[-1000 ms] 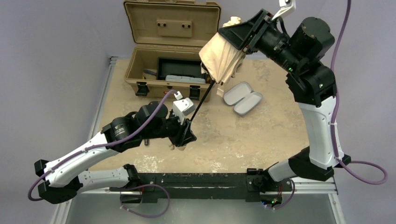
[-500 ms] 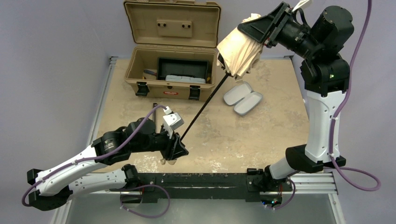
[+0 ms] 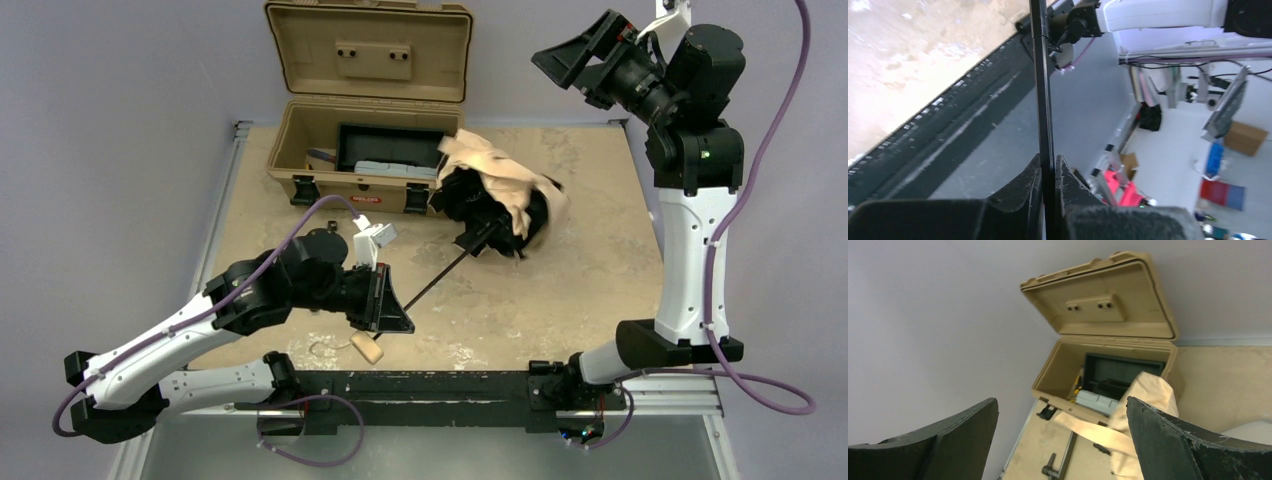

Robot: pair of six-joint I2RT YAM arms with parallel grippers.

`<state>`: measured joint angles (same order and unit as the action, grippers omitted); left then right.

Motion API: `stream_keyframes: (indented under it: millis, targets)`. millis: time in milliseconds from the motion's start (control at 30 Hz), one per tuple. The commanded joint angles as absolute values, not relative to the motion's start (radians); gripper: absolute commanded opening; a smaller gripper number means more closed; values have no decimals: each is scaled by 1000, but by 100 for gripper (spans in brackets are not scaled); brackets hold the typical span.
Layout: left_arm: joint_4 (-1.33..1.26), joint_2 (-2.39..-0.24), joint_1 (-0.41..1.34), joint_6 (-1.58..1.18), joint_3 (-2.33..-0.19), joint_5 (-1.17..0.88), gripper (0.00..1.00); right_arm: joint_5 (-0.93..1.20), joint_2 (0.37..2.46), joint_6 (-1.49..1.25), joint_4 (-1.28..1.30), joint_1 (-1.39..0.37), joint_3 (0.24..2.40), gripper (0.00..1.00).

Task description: Open the umbrella

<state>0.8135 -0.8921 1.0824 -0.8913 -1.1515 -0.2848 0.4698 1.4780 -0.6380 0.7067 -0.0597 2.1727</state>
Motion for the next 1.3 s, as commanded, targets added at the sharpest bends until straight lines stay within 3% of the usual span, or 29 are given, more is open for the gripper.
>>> stream_keyframes:
  millis: [0,167,367,700,1267]
  targets:
    - [527,-900,1007,-1052,-1281,-414,0,334,1452,-581,776,-59,2246,99]
    - [415,-949,965,-1093,-1336,-442,0,400,1373,-641,713,-60,2147,99]
    - [317,-981,960,-1095,-1347,-338,0,397,1269,-698,699,-61,2014,99]
    - [168,-1045,962,-1097,-1360,-298,0,494,1058,-919,408,-60,1575,98]
    - [268,-1116,1037,-967,-1463,-233,0,421,1190,-928,329,-157,1545,68]
